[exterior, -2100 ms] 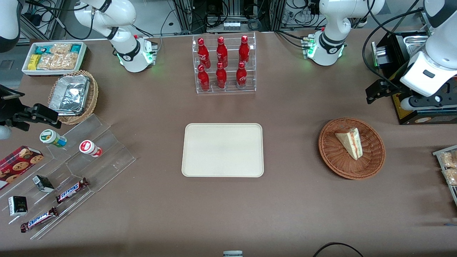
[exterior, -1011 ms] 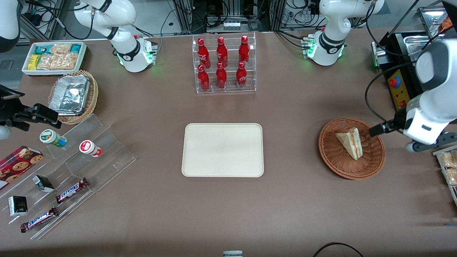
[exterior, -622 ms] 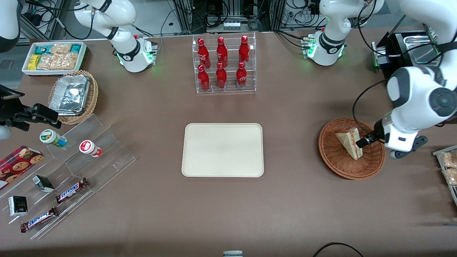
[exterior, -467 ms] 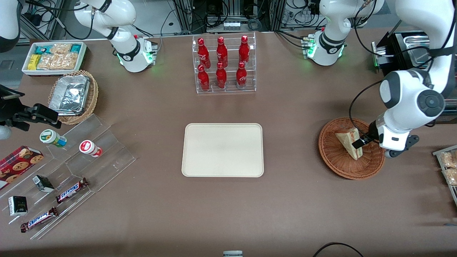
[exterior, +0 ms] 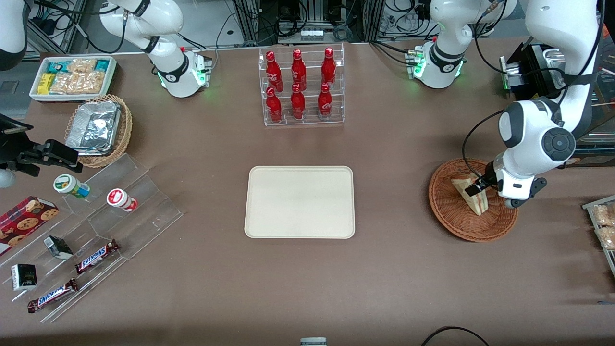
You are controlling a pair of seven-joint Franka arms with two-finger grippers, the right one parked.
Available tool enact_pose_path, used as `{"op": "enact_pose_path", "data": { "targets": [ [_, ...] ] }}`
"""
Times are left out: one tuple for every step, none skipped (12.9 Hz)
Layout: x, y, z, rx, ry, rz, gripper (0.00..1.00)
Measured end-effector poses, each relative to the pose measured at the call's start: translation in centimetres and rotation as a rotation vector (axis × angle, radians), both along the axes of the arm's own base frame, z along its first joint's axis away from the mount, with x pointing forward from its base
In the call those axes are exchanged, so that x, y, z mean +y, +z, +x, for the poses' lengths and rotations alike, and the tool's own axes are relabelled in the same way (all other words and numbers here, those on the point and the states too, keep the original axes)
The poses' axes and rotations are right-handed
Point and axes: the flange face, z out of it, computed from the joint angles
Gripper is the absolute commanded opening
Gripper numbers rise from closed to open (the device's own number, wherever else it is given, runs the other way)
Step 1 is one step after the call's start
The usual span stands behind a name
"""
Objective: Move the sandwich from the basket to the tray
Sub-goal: 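Lower the left gripper and close it on the triangular sandwich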
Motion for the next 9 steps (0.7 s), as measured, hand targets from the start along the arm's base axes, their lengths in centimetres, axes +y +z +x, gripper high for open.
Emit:
{"op": "enact_pose_path", "data": {
  "targets": [
    [0.0,-0.5,-0.1,0.001,0.008,0.001,1.0],
    [-0.1,-1.3,-0.1,0.002,0.01,0.001,0.99],
    [-0.3,-2.4,-0.2,0.012,0.009,0.001,0.91],
    [-0.4,-3.5,-0.4,0.026,0.006,0.0,0.75],
    [-0.5,-4.3,-0.5,0.039,0.005,0.0,0.61],
    [-0.4,-4.7,-0.5,0.045,0.005,0.0,0.54],
    [-0.3,-4.7,-0.5,0.047,0.007,0.0,0.5],
    [-0.3,-4.4,-0.4,0.049,0.007,0.0,0.43],
    [-0.3,-3.7,-0.2,0.053,0.006,0.001,0.42]
  ]
}}
